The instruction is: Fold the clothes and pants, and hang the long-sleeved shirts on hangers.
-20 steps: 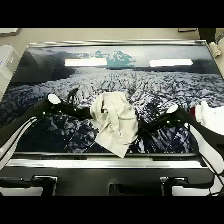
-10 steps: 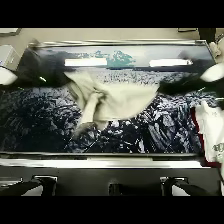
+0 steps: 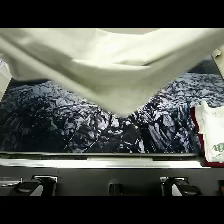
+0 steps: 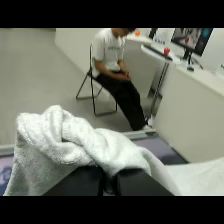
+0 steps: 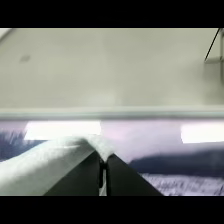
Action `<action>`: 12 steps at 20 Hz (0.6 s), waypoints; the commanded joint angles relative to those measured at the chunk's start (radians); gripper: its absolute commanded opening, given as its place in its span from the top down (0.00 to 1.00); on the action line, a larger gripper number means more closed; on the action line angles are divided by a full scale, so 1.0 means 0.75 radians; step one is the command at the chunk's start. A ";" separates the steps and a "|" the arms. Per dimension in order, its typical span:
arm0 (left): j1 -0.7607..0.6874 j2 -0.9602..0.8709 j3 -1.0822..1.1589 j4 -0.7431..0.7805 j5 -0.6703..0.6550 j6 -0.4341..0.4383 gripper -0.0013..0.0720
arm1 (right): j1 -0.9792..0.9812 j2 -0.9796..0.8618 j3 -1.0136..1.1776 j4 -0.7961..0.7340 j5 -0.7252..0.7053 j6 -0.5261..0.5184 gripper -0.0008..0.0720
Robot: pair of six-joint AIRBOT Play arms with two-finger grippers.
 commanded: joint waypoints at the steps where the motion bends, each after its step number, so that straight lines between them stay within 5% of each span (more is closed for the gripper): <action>1: 0.003 0.158 0.021 0.038 0.184 -0.058 0.95 | -0.003 0.156 0.017 -0.080 -0.175 0.028 0.93; 5: 0.003 0.190 0.020 0.276 0.069 -0.149 0.95 | -0.003 0.197 0.017 -0.126 -0.291 0.069 0.93; 7: 0.003 0.144 -0.011 0.540 -0.207 -0.311 0.95 | -0.003 0.144 0.016 -0.172 -0.151 0.096 0.93; 9: 0.003 0.073 -0.144 0.675 -0.453 -0.326 0.95 | -0.003 0.017 0.005 -0.175 0.069 0.104 0.93; 12: 0.001 -0.063 -0.497 0.671 -0.423 -0.324 0.95 | -0.003 -0.308 -0.107 -0.165 0.264 0.110 0.93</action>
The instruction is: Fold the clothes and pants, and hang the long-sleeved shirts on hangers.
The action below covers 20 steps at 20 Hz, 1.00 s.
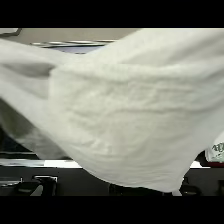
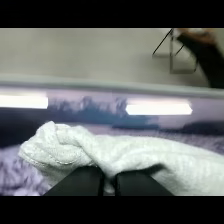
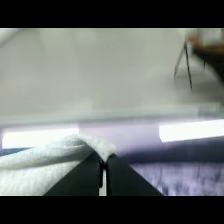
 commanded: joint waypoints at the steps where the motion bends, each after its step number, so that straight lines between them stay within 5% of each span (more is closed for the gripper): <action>1: -0.001 -0.166 -0.361 0.113 -0.011 -0.043 0.95 | -0.001 -0.358 -0.115 0.004 0.172 0.054 0.93; 4: 0.035 -0.435 -0.516 0.047 0.273 -0.232 0.95 | -0.001 -0.770 -0.147 0.175 0.023 0.372 0.93; 6: 0.066 -0.635 -0.505 -0.103 0.371 -0.256 0.95 | -0.001 -0.970 -0.148 0.388 0.000 0.473 0.93; 9: 0.079 -0.845 -0.498 -0.388 0.415 -0.251 0.95 | 0.046 -1.163 -0.148 0.657 0.006 0.481 0.93; 13: 0.060 -0.946 -0.498 -0.511 0.414 -0.225 0.94 | 0.107 -1.222 -0.146 0.682 -0.040 0.369 0.93; 14: 0.073 -0.943 -0.495 -0.512 0.405 -0.205 0.88 | 0.090 -1.218 -0.132 0.682 -0.017 0.331 0.75; 16: 0.160 -0.939 -0.428 -0.500 0.240 -0.019 0.24 | -0.002 -1.205 -0.073 0.668 0.126 0.197 0.20; 17: 0.234 -0.939 -0.367 -0.461 0.092 0.078 0.08 | -0.074 -1.191 -0.047 0.634 0.242 0.159 0.15; 19: 0.403 -0.939 -0.259 -0.304 -0.182 0.171 0.11 | -0.219 -1.153 -0.037 0.505 0.498 0.154 0.15; 20: 0.484 -0.939 -0.237 -0.244 -0.284 0.234 0.27 | -0.268 -1.140 -0.042 0.423 0.607 0.153 0.15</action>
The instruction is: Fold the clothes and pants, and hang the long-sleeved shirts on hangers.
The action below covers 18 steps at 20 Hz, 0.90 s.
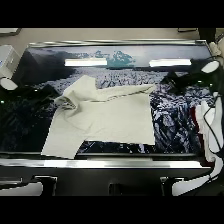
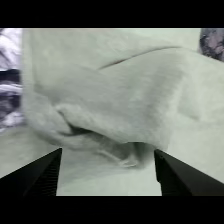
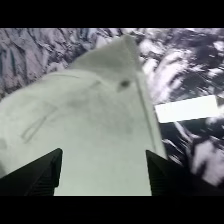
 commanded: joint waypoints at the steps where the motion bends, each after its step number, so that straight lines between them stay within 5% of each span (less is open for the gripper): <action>1: 0.260 -0.013 0.089 0.160 -0.425 0.251 0.31 | -0.173 0.039 0.008 -0.242 0.431 -0.066 0.16; 3: 0.377 -0.032 0.011 0.113 -0.480 0.319 0.31 | -0.179 0.063 -0.042 -0.366 0.544 -0.123 0.17; 8: 0.436 -0.134 -0.164 -0.035 -0.441 0.624 0.31 | -0.176 0.113 -0.169 -0.296 0.580 -0.149 0.18; 18: 0.331 -0.322 -0.164 -0.103 -0.369 0.790 0.31 | -0.176 0.114 -0.170 -0.295 0.629 -0.143 0.18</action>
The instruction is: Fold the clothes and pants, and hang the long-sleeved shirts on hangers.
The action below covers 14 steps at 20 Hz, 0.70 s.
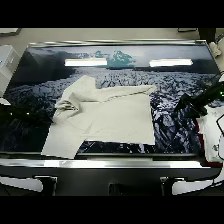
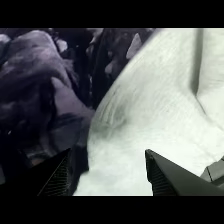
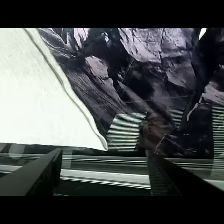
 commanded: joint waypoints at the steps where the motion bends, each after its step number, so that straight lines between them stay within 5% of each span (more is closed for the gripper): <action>1: -0.045 -0.045 -0.002 -0.018 0.061 0.052 0.31 | -0.001 0.001 -0.002 0.004 0.022 0.004 0.18; 5: -0.090 -0.075 -0.002 -0.034 0.097 0.063 0.35 | -0.001 0.001 -0.002 0.019 0.046 0.004 0.18; 9: -0.103 -0.091 -0.002 -0.063 0.092 0.063 0.95 | 0.064 0.015 -0.032 -0.153 0.089 -0.018 0.20; 14: -0.100 -0.079 -0.002 -0.063 0.052 0.063 0.95 | 0.165 0.180 -0.450 -0.123 -0.168 -0.038 0.19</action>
